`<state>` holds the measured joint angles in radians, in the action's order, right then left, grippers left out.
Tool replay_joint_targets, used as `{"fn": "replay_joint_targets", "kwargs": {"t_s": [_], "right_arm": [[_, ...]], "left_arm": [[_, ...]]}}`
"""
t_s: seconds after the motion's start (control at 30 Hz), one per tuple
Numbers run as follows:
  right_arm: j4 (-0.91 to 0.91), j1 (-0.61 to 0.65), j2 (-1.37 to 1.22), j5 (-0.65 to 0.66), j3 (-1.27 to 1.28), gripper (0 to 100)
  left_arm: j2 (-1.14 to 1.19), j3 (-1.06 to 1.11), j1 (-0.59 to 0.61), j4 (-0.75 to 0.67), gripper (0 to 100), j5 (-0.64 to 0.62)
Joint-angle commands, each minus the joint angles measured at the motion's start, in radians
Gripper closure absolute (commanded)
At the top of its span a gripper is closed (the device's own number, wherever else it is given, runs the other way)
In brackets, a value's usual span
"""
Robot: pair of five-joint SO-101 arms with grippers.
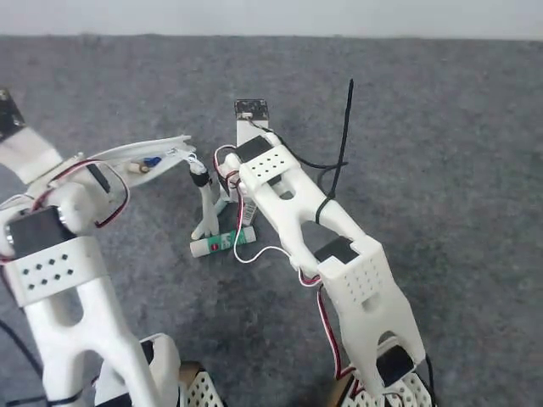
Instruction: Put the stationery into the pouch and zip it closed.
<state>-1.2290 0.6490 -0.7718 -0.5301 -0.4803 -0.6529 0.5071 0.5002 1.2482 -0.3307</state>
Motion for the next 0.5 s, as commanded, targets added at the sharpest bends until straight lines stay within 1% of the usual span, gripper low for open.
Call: {"fn": "replay_joint_targets", "kwargs": {"t_s": [0.0, 0.13, 0.2, 0.3, 0.47], "right_arm": [[-0.028, -0.005, 0.005, -0.006, -0.002, 83.5], [-0.022, -0.013, 0.015, -0.006, -0.003, 95.7], [-0.027, -0.007, 0.036, 0.003, -0.003, 99.8], [-0.056, -0.005, 0.081, 0.055, -0.003, 98.9], [-0.104, -0.012, 0.163, 0.101, -0.003, 99.3]], "left_arm": [[-0.003, -0.035, 0.008, 0.0, 99, 0.009], [-0.003, -0.035, 0.008, 0.0, 99, 0.009], [-0.003, -0.035, 0.008, 0.0, 99, 0.009], [-0.003, -0.035, 0.008, 0.0, 99, 0.009], [-0.002, -0.033, 0.008, 0.0, 99, 0.009]]}}
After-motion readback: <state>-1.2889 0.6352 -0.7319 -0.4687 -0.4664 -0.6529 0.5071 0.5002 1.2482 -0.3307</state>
